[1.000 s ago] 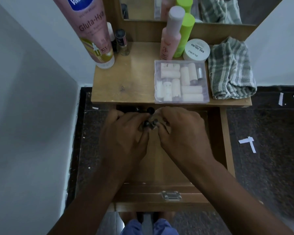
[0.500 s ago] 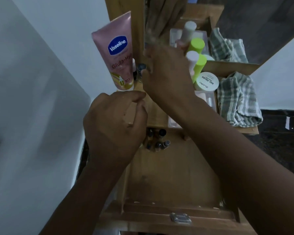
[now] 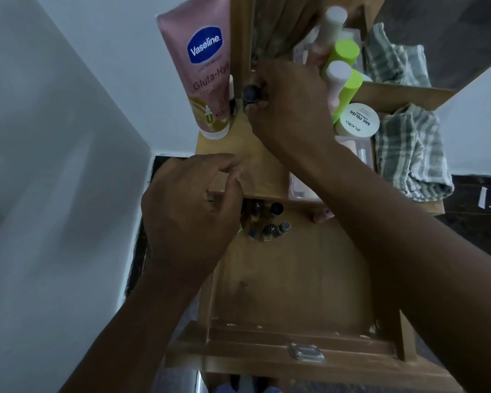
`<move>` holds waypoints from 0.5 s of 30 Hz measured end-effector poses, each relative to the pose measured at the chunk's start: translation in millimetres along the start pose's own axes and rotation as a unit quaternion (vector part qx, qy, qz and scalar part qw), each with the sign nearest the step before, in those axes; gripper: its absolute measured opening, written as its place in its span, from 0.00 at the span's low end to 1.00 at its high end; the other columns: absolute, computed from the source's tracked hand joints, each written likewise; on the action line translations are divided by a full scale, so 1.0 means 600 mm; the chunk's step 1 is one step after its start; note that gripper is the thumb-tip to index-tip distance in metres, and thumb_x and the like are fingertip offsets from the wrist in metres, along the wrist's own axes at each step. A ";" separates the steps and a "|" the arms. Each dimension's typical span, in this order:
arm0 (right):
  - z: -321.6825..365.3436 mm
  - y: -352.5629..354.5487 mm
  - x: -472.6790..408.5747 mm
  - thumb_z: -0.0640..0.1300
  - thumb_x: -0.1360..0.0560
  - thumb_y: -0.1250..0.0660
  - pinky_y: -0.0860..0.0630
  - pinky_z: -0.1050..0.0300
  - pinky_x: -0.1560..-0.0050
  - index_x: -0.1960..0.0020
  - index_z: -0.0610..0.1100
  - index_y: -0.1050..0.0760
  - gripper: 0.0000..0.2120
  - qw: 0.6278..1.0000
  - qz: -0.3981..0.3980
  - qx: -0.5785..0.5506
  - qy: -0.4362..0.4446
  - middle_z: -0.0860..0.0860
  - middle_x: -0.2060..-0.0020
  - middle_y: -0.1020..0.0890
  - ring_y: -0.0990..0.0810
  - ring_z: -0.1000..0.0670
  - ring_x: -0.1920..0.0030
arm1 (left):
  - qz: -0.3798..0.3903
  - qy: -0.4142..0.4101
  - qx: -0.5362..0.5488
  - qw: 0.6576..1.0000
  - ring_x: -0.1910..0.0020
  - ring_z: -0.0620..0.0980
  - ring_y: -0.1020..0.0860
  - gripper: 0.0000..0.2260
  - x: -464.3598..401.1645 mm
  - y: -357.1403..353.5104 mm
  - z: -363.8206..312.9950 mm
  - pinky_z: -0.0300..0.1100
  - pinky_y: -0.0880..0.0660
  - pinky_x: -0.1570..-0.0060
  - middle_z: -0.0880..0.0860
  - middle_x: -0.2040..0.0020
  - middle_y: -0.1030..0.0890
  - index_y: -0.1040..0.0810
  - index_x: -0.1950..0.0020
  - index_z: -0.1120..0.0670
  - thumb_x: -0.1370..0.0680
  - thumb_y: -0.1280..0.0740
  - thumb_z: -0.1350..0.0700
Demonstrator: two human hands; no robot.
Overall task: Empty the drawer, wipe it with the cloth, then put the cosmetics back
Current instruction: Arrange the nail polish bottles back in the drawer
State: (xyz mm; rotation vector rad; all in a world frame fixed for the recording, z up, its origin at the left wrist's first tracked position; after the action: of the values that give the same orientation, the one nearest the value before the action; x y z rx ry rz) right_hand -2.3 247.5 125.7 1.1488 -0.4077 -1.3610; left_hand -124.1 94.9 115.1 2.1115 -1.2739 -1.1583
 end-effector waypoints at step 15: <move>-0.024 0.104 0.312 0.41 0.28 0.22 0.16 0.60 0.57 0.49 0.50 0.19 0.10 0.975 0.107 -0.129 -0.145 0.58 0.57 0.16 0.16 0.60 0.57 | 0.158 0.008 0.008 0.987 0.43 0.49 0.20 0.15 0.097 -0.043 0.001 0.46 0.24 0.42 0.47 0.43 0.15 0.15 0.38 0.50 0.24 0.28 0.51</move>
State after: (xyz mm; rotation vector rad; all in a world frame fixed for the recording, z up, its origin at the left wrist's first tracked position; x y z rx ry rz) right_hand 88.8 73.7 100.9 0.6745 -0.5299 -1.3479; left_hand -97.6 57.0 71.2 1.8378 -1.5455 -0.9945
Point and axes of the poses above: each hand's wrist, its own x-axis away from the middle knuckle, its own y-axis out of the back of the hand, z = x × y, the point moved 8 cm from there along -x, towards the middle knuckle
